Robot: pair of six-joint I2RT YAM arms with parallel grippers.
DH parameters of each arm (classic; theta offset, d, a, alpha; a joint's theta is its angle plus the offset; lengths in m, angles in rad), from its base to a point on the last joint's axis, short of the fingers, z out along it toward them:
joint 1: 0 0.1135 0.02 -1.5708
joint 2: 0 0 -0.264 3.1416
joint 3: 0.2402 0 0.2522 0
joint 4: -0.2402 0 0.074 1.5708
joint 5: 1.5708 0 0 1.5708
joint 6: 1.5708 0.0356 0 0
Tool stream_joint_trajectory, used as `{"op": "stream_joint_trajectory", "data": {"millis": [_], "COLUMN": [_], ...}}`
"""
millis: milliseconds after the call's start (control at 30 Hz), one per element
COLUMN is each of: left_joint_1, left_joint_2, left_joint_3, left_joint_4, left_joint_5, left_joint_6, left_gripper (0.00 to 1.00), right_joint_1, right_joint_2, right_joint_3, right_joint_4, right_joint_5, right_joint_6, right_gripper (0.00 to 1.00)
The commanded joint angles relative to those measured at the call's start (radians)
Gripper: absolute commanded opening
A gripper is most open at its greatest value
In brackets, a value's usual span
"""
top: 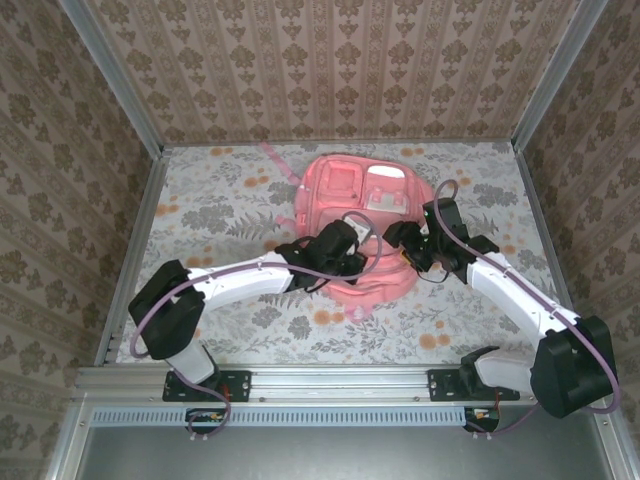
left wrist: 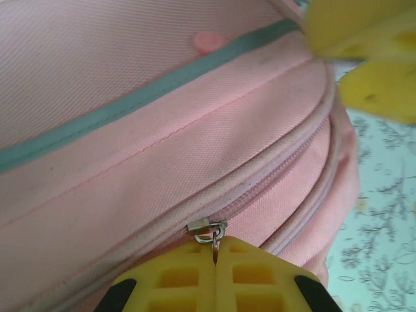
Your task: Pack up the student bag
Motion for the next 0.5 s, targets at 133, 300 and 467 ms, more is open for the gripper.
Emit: {"op": "stream_joint_trajectory", "data": {"millis": [133,300,467], "left_joint_1": [-0.022,-0.023,-0.009], "left_joint_2": [0.036,0.024,-0.011], "left_joint_3": [0.070,0.071,0.048], "left_joint_4": [0.064,0.015,-0.082], "left_joint_5": [0.054,0.015,-0.052], "left_joint_6": [0.006,0.007,0.013], "left_gripper": [0.00,0.00,0.00], "right_joint_1": [0.000,0.000,-0.004], "right_joint_2": [0.005,0.054,0.073], "right_joint_3": [-0.027,-0.012,0.005], "right_joint_4": [-0.013,0.012,0.020], "right_joint_5": [0.028,0.052,0.116], "right_joint_6": [0.093,0.086,0.050], "right_gripper": [0.59,0.40,0.14]}}
